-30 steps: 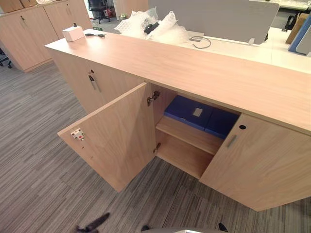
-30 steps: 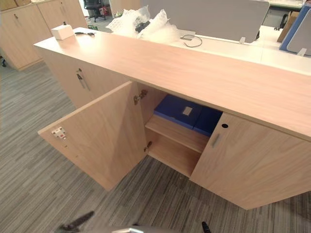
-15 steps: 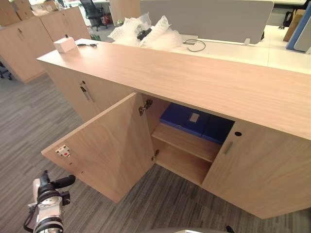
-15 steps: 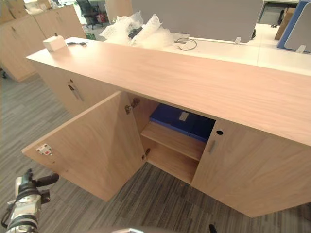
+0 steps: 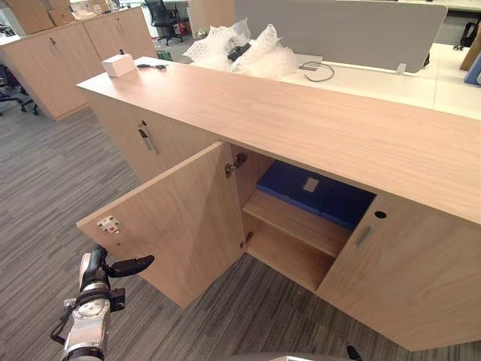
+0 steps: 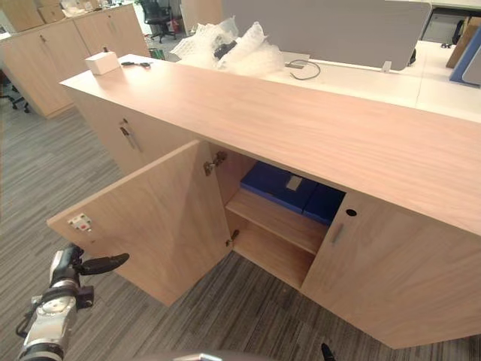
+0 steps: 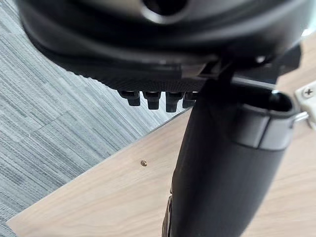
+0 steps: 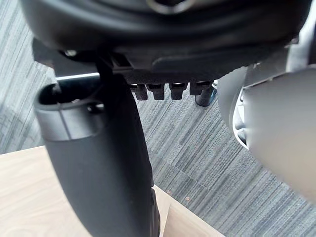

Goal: Walk over to the cabinet, pick up the folder, carry it to the office cabinet, place the folder inside the office cabinet, then close the office cabinet door

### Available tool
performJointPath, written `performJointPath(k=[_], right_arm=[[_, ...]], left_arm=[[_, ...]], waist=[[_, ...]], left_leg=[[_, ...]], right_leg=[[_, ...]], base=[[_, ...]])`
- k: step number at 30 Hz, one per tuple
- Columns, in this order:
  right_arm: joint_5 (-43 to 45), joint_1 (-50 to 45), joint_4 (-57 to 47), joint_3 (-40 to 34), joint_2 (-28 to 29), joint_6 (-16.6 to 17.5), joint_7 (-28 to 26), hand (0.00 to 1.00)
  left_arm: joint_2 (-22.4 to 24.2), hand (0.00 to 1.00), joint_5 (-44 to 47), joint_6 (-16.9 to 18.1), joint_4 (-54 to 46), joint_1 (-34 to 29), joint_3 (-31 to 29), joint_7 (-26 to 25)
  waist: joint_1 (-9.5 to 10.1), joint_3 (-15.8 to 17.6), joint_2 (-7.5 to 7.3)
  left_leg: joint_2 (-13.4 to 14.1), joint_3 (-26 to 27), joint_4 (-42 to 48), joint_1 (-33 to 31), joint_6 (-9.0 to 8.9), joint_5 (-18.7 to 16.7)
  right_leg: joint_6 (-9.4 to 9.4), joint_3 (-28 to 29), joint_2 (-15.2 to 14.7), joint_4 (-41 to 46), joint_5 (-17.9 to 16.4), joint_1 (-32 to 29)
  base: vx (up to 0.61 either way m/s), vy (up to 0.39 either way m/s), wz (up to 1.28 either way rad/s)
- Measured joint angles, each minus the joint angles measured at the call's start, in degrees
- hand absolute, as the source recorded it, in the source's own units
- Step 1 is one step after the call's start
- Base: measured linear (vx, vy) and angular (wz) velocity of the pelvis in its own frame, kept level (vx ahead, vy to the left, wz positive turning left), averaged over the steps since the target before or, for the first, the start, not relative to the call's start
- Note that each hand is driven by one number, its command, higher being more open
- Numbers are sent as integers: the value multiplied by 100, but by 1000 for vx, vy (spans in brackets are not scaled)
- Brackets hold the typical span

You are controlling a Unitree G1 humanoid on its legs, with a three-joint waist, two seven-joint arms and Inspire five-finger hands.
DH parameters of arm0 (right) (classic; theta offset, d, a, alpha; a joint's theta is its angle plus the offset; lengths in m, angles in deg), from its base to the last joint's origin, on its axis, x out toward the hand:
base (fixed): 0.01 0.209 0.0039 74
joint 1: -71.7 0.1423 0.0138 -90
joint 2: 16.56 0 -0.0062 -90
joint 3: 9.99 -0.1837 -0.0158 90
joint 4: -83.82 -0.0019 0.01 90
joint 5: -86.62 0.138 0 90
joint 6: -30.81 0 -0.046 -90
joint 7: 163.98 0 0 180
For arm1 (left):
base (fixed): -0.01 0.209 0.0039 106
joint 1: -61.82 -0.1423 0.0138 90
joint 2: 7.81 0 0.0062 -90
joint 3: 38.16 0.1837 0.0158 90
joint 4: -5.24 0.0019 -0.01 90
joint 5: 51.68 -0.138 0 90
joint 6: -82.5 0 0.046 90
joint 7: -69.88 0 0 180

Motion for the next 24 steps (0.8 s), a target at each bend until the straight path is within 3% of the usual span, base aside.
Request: performJointPath(k=[8, 12, 16, 20, 24], right_arm=[[-5, -62, 10, 19, 11, -7, -52, 100], [-2, -126, 14, 117, 8, -4, -51, 100], [16, -184, 113, 266, -52, 8, -49, 100], [61, -141, 210, 776, -255, 13, -41, 100], [179, -66, 305, 1453, -438, 49, 6, 100]], left_arm=[[-77, 100, -214, -28, -158, -24, 304, 20], [-44, 100, -135, -32, -683, -381, 654, -35], [-218, 100, 915, -21, -1413, -720, 1776, -71], [-305, 100, 1828, 41, -1596, -804, 3010, -52], [-319, 100, 2369, 57, -1987, -818, 4567, 510]], waist=[[2, -43, -80], [23, -33, -74], [184, -36, -64], [208, -54, -6], [137, -73, 40]], left_leg=[[-140, 2, -2, -40, 75, 48], [-205, -54, -4, -94, 136, 88], [-313, -292, -5, -221, 238, 162], [-458, -471, -9, -377, 299, 209], [-586, -465, -37, -464, 323, 206]], right_leg=[[135, 25, -124, -114, 81, -2], [184, 0, -157, -171, 108, -4], [262, -148, -256, -161, 118, -11], [444, -225, -387, -96, 140, -86], [556, -193, -537, 42, 204, -242]], base=[[-66, 30, -1], [-50, 4, 10], [-60, 19, 31], [-95, 56, 32], [-103, 90, 2]])
